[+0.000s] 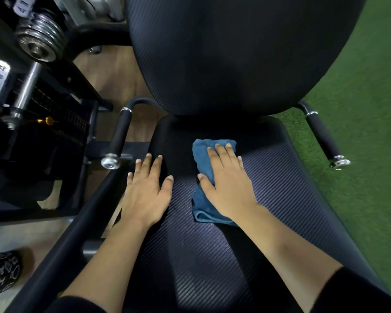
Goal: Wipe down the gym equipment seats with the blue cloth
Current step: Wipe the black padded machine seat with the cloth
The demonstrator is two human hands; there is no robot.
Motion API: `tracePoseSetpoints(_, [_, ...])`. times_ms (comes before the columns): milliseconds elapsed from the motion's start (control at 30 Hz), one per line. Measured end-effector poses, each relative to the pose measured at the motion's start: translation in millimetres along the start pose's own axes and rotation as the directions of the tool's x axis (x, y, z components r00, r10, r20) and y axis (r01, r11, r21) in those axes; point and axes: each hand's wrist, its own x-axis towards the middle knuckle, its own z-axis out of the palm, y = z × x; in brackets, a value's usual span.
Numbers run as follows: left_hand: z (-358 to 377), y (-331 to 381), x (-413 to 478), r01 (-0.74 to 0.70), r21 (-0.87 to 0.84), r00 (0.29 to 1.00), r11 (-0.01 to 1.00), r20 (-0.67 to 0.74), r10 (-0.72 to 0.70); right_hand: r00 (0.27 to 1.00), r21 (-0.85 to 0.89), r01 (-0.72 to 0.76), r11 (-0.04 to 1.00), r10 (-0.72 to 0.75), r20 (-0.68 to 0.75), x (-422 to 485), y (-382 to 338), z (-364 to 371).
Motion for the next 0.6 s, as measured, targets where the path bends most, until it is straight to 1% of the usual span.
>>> tracePoseSetpoints(33, [1.6,2.5,-0.9,0.015,0.015,1.000,1.000,0.002,-0.015,1.000,0.048,0.012,0.999,-0.013,0.026,-0.2,3.0,-2.0])
tracePoseSetpoints(100, [3.3,11.0,-1.6,0.078,-0.006,0.997,0.997,-0.024,-0.078,0.999,0.253,0.003,0.967,-0.017,0.052,3.1,11.6,-11.6])
tracePoseSetpoints(133, [3.5,19.6,-1.7,0.105,-0.042,0.992,0.994,-0.059,-0.107,1.000,0.341,-0.006,0.940,0.003,0.010,5.3,20.5,-16.9])
tracePoseSetpoints(167, [4.1,32.2,-2.6,0.104,-0.080,0.988,0.991,-0.106,-0.112,0.997,0.384,-0.021,0.923,0.046,-0.057,5.8,32.2,-22.2])
tracePoseSetpoints(200, [6.4,48.9,-3.9,0.064,-0.104,0.985,0.993,-0.153,-0.080,0.988,0.391,-0.053,0.919,0.105,-0.113,4.3,46.3,-26.0])
tracePoseSetpoints(233, [9.6,68.6,-5.5,-0.003,-0.108,0.983,0.994,-0.182,-0.017,0.977,0.369,-0.102,0.924,0.163,-0.137,1.4,61.8,-28.1])
tracePoseSetpoints(267, [15.2,88.3,-7.3,-0.078,-0.097,0.981,0.992,-0.184,0.059,0.970,0.316,-0.159,0.935,0.208,-0.127,-2.6,76.6,-28.0])
tracePoseSetpoints(333, [33.3,120.1,-7.9,-0.181,-0.035,0.975,0.983,-0.138,0.174,0.971,0.127,-0.220,0.967,0.229,-0.062,-11.2,96.2,-22.3])
tracePoseSetpoints(400, [52.6,132.0,-2.6,-0.177,0.071,0.978,0.982,-0.095,0.184,0.981,-0.056,-0.193,0.980,0.192,-0.028,-14.0,103.3,-13.9])
tracePoseSetpoints(433, [59.3,131.7,1.4,-0.160,0.147,0.981,0.976,-0.086,0.174,0.982,-0.101,-0.186,0.977,0.184,-0.030,-13.3,104.1,-11.5])
tracePoseSetpoints(500, [66.9,126.8,9.9,-0.146,0.243,0.981,0.959,-0.091,0.173,0.981,-0.122,-0.194,0.973,0.190,-0.044,-11.3,104.2,-9.8])
tracePoseSetpoints(600, [63.1,118.2,29.4,-0.151,0.218,0.977,0.964,-0.115,0.179,0.981,-0.124,-0.192,0.974,0.187,-0.052,-11.6,106.1,-8.8])
